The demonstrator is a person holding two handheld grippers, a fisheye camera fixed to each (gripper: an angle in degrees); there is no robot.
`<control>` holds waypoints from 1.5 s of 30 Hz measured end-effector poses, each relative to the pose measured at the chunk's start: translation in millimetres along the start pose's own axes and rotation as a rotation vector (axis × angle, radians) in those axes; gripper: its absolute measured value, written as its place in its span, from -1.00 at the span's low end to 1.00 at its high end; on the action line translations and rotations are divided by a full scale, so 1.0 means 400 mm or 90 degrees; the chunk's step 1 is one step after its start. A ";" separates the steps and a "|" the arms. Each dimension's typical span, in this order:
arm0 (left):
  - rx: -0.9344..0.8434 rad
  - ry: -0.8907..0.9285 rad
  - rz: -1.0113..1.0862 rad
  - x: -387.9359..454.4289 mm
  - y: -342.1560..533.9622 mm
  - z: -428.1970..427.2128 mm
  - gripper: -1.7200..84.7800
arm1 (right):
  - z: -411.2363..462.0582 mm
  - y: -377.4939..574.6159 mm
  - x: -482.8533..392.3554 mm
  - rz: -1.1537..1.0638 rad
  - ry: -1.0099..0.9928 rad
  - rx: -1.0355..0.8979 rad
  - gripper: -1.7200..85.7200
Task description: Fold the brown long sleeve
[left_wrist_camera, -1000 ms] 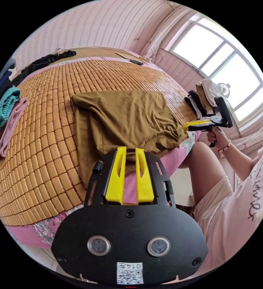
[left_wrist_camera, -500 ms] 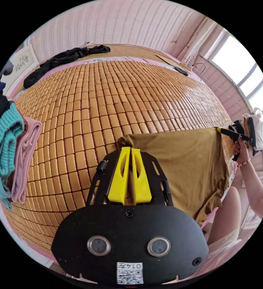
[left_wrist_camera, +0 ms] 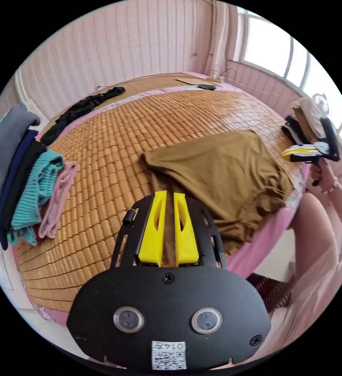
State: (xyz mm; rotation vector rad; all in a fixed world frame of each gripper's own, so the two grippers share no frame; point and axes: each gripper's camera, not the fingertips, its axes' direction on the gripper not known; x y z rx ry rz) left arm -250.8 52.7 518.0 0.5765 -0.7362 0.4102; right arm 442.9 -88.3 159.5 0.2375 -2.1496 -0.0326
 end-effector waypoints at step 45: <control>-0.001 0.115 0.075 0.350 0.086 0.124 -0.98 | 0.392 -0.486 -0.078 -0.111 0.117 -0.244 -0.98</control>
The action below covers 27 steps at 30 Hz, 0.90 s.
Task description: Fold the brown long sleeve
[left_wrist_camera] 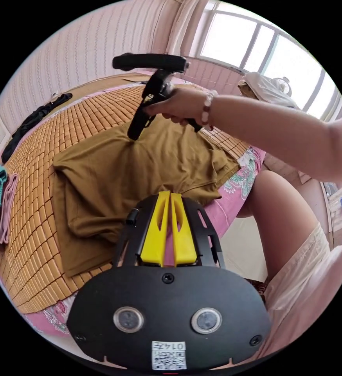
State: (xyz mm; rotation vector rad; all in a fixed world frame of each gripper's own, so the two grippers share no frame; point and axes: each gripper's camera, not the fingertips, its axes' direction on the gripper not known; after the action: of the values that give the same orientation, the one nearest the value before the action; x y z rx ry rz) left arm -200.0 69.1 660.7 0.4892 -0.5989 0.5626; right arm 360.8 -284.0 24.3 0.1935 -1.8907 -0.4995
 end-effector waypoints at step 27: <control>0.148 0.103 0.103 0.172 -0.010 0.055 -0.68 | -0.120 0.868 0.278 0.421 -0.167 0.274 -0.80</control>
State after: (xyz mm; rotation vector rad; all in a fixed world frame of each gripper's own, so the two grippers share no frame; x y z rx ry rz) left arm -158.5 77.4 719.5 0.6106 -0.4216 0.8234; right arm 399.9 -25.0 282.3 -0.2295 -2.1540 0.3497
